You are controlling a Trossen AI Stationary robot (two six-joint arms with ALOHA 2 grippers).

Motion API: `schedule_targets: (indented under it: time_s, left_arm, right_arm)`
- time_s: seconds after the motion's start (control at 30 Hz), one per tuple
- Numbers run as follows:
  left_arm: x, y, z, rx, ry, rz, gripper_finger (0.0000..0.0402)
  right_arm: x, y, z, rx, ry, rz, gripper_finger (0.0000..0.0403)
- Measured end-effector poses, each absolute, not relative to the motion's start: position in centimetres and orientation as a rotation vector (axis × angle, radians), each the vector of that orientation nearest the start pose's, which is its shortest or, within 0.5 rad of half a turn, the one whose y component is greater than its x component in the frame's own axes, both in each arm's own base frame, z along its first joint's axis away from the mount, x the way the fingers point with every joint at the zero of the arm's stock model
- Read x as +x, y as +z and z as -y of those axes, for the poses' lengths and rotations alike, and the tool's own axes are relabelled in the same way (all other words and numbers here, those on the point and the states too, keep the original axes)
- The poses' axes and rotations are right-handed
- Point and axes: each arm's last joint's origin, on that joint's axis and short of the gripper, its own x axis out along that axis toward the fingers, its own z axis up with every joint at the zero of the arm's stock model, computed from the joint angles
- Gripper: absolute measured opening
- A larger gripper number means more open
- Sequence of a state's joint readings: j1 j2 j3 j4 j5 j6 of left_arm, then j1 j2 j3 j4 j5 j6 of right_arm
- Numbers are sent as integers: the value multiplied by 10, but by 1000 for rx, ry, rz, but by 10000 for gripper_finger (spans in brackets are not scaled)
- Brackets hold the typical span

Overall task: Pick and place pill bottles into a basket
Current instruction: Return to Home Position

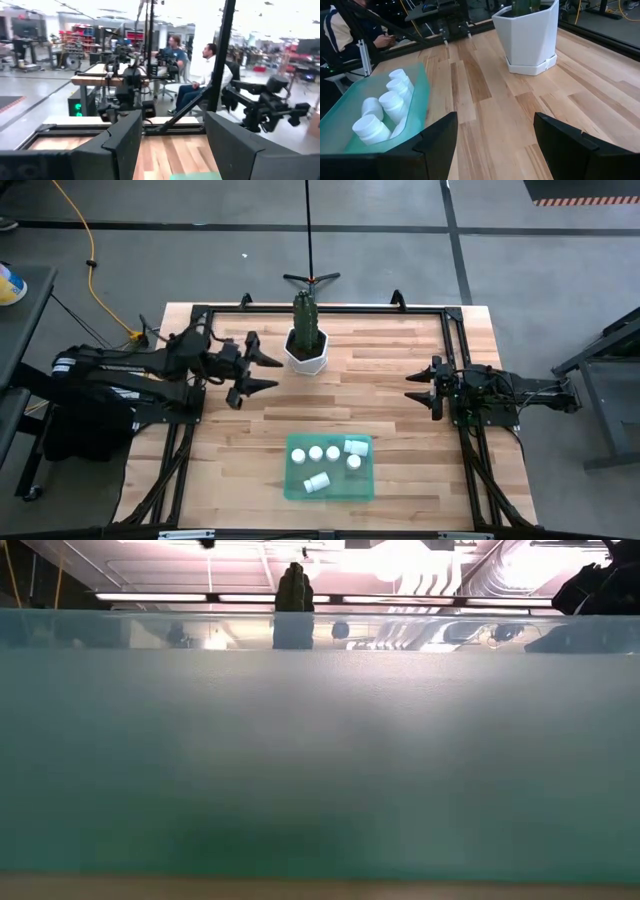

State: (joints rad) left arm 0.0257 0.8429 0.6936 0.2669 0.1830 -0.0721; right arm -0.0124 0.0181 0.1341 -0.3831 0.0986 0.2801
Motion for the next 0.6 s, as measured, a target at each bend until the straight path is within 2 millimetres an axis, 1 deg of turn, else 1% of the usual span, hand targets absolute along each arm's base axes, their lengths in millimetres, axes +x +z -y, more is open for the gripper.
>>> schedule_targets:
  time_s: [0.1,0.23,0.43,0.6]
  left_arm:
    - [181,319,0,-91,-131,126,250]
    - [172,301,0,-125,-134,158,249]
    - [158,279,5,-154,-136,205,250]
    - [147,268,11,-171,-91,238,248]
  right_arm:
    - [86,171,4,267,-147,-251,252]
    - [85,171,4,267,-148,-252,252]
    - [85,171,4,267,-148,-252,252]
    - [86,171,4,267,-147,-252,252]
